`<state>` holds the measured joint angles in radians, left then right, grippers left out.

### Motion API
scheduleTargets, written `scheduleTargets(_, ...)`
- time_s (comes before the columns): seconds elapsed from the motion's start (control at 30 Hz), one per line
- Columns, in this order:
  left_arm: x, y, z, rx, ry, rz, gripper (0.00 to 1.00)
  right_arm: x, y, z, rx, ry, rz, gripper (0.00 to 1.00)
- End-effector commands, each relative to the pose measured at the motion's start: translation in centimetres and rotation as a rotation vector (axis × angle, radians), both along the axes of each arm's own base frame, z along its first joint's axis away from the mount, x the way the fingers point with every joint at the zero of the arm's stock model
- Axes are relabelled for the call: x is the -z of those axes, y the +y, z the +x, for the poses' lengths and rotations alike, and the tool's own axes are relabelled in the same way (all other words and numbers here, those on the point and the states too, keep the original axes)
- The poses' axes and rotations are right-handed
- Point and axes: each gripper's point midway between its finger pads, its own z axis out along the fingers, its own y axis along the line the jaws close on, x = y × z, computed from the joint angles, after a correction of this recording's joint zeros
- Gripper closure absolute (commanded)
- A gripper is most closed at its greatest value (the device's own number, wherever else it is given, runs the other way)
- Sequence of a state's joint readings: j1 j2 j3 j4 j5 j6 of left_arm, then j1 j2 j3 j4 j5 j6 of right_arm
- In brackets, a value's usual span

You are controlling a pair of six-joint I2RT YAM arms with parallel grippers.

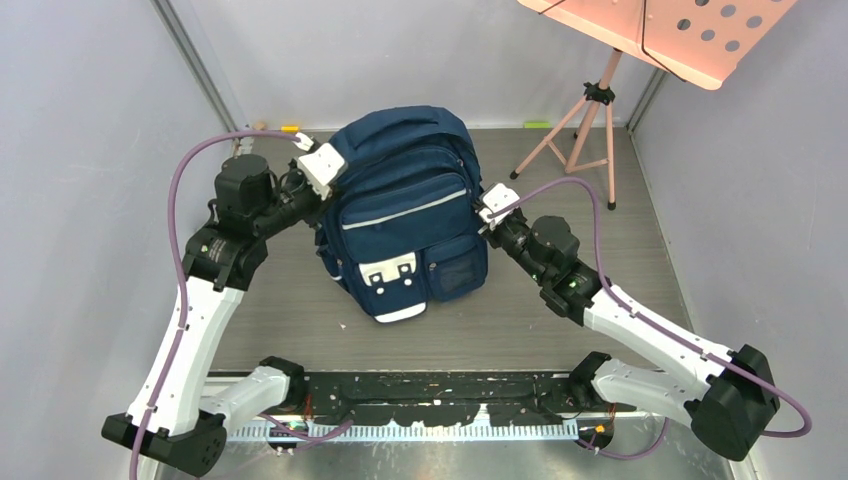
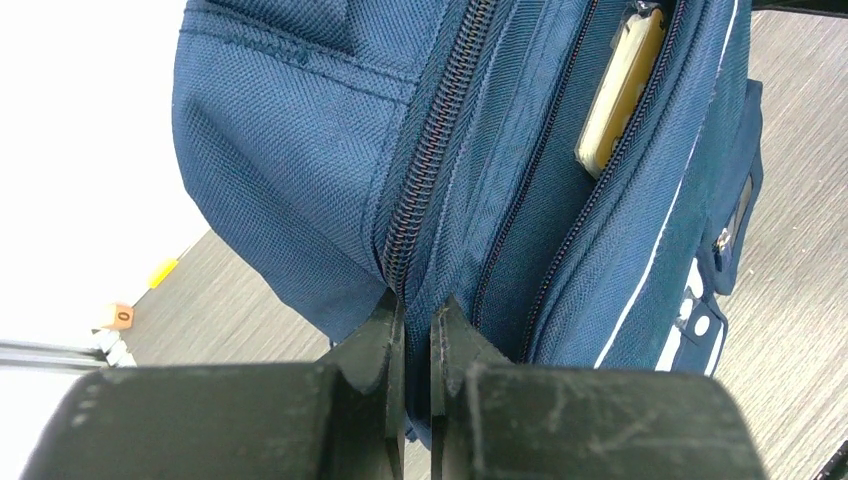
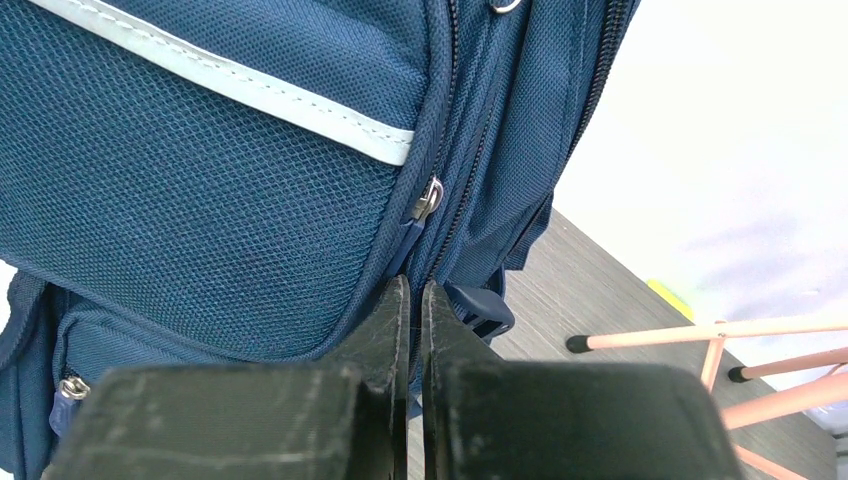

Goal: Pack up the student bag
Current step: Adjust the student bag at the center of the board.

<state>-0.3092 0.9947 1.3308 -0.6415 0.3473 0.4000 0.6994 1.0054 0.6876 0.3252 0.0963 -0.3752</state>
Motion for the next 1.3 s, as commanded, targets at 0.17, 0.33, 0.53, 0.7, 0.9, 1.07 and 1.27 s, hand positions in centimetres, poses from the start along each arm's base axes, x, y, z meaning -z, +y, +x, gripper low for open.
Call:
scheduleTargets(0.17,-1.5,0.4,-0.7,-0.002,-0.082,-0.021,1.0,-13.8,-3.9,-0.5,0.141,-0.305,0.226,0.9)
scheduleTargets(0.33,-1.9,-0.6,-1.0,0.053,-0.07,-0.044,1.0,-11.8,-2.7,-0.6,0.083,-0.293,0.19,0.56)
scheduleTargets(0.53,-2.4,-0.8,-0.9,0.064,-0.064,-0.052,1.0,-11.3,-1.5,-0.7,0.024,-0.302,0.182,0.43)
scheduleTargets(0.7,-3.3,-0.6,0.0,0.042,-0.109,-0.038,1.0,-11.4,-2.9,0.9,0.152,-0.179,0.248,0.37)
scheduleTargets(0.9,-6.2,-2.1,1.8,0.121,-0.161,-0.017,1.0,-11.3,-1.9,1.1,0.075,-0.034,0.261,0.23)
scheduleTargets(1.07,-6.7,-2.8,3.2,0.144,-0.161,0.002,1.0,-12.6,-2.0,2.4,-0.074,0.086,0.305,0.21)
scheduleTargets(1.27,-6.9,-3.0,3.9,0.148,-0.171,0.001,1.0,-11.8,-3.0,6.6,-0.161,0.245,0.276,0.2)
